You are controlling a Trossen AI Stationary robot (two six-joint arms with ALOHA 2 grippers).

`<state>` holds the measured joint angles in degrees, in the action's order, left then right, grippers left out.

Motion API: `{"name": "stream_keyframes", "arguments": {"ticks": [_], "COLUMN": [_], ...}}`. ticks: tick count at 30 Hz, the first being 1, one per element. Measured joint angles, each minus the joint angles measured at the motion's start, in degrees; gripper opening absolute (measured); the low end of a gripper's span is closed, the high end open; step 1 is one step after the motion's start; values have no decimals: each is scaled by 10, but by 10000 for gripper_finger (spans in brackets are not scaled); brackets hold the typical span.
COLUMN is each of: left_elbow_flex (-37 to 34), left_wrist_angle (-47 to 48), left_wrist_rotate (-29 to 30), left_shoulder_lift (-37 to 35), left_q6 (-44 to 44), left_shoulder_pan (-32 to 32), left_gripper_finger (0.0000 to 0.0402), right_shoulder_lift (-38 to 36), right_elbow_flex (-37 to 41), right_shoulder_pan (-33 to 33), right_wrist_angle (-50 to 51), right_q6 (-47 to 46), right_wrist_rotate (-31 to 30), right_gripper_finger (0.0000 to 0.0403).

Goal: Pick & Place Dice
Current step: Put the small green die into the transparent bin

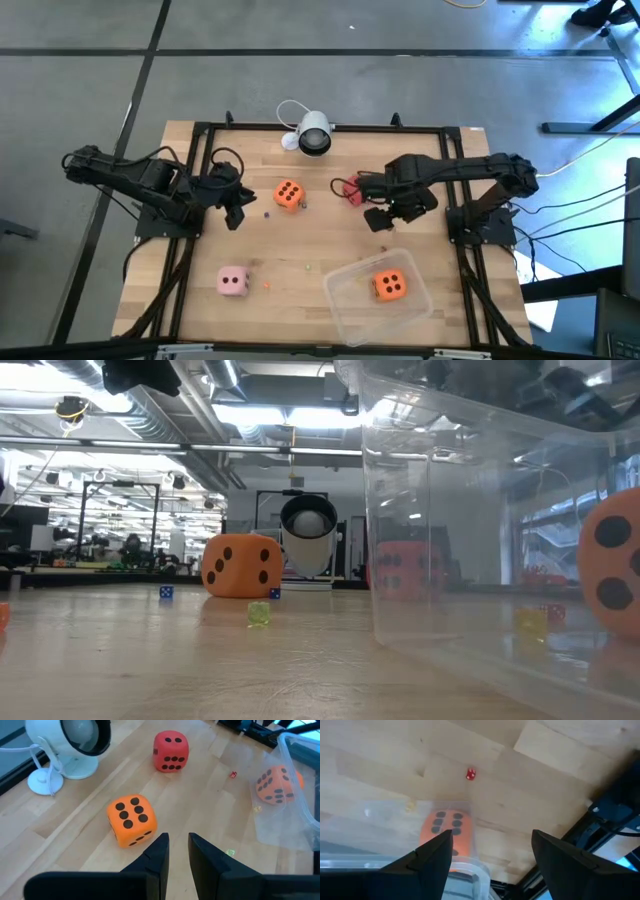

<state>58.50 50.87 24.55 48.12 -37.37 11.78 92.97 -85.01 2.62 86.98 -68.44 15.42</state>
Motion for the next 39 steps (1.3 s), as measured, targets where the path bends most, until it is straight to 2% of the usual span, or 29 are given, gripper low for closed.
{"name": "stream_keyframes", "arguments": {"ticks": [6, 12, 16, 22, 30, 33, 36, 39], "left_elbow_flex": [0, 0, 0, 0, 0, 0, 0, 0], "left_wrist_angle": [0, 0, -1, -40, -71, -82, -134, -197], "left_wrist_rotate": [-8, -23, -51, -118, -186, -188, -207, -215], "left_shoulder_lift": [0, 0, 0, 15, 101, 141, 181, 223], "left_q6": [6, 7, 6, 30, 113, 155, 187, 210], "left_shoulder_pan": [0, 0, 0, 0, 0, 0, 0, 0], "left_gripper_finger": [66, 66, 66, 66, 75, 95, 123, 153], "right_shoulder_lift": [-3, -4, -4, -9, -15, -15, -15, -17], "right_elbow_flex": [-14, -79, -85, -90, -91, -91, -91, -91], "right_shoulder_pan": [22, 71, 103, 173, 265, 287, 307, 331], "right_wrist_angle": [-11, -141, -134, -112, -135, -169, -191, -190], "right_q6": [-2, -19, -51, -130, -234, -252, -268, -283], "right_wrist_rotate": [-24, -44, -82, -185, -270, -304, -349, -422], "right_gripper_finger": [267, 265, 250, 217, 197, 197, 197, 197]}}
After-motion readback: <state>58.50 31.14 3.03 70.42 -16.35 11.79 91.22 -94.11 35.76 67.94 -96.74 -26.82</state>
